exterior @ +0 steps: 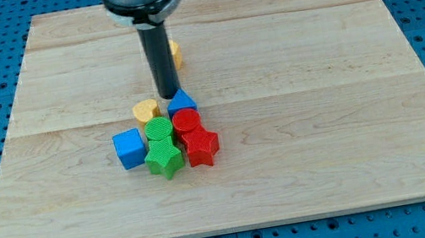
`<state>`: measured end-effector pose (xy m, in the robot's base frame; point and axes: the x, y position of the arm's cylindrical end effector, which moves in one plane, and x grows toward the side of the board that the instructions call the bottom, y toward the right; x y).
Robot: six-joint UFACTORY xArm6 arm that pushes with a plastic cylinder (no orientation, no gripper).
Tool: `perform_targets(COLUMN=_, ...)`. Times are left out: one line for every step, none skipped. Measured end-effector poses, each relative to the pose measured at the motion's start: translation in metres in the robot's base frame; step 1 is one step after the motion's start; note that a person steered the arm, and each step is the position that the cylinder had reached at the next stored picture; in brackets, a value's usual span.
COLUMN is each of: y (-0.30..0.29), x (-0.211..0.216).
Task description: Move the blue triangle into the yellow heart
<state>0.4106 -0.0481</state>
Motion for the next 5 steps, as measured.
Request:
perform_targets(y=0.010, x=0.000)
perform_targets(y=0.034, x=-0.014)
perform_targets(y=0.045, x=-0.026)
perform_targets(y=0.067, x=-0.006)
perform_targets(y=0.062, x=0.008)
